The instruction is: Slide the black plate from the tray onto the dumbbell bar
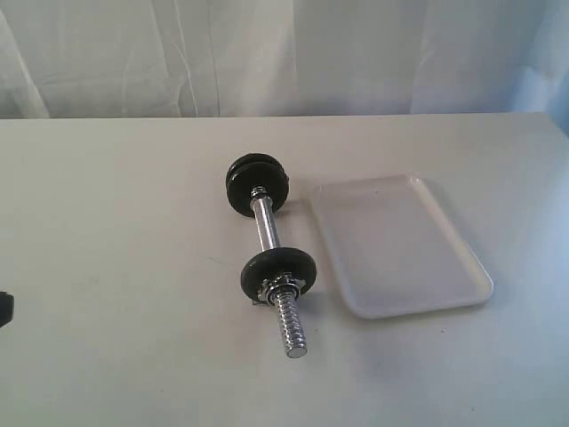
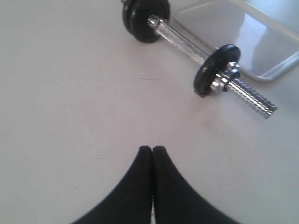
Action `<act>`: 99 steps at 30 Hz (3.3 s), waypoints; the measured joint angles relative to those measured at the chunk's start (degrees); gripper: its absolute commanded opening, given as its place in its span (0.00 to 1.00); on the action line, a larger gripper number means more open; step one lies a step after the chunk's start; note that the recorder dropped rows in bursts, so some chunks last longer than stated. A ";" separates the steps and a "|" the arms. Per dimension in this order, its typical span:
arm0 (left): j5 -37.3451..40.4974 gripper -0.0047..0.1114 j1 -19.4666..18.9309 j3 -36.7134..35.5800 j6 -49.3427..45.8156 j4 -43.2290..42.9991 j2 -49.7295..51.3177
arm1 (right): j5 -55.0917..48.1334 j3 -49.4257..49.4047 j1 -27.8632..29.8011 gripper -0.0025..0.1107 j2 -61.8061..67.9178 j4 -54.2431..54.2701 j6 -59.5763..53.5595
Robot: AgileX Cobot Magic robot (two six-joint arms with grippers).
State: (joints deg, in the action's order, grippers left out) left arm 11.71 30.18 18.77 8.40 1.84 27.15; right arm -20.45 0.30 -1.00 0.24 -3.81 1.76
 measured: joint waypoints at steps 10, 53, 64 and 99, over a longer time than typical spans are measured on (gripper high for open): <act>-0.40 0.04 -18.24 -6.78 -0.74 0.00 -15.09 | 0.00 0.00 0.00 0.02 0.00 0.00 0.00; 1.50 0.04 -27.64 -18.47 -5.65 0.00 -26.86 | 0.00 0.00 0.00 0.02 0.00 0.00 0.00; 1.39 0.04 -27.64 -18.47 -5.65 0.00 -26.86 | 0.00 0.00 0.00 0.02 0.00 0.00 0.00; 1.39 0.04 -27.64 -18.47 -5.65 0.00 -26.86 | 0.00 0.00 0.00 0.02 0.00 0.00 0.00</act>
State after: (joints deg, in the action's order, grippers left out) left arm 13.10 2.54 0.30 2.74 1.84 0.29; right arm -20.45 0.30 -1.00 0.24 -3.81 1.76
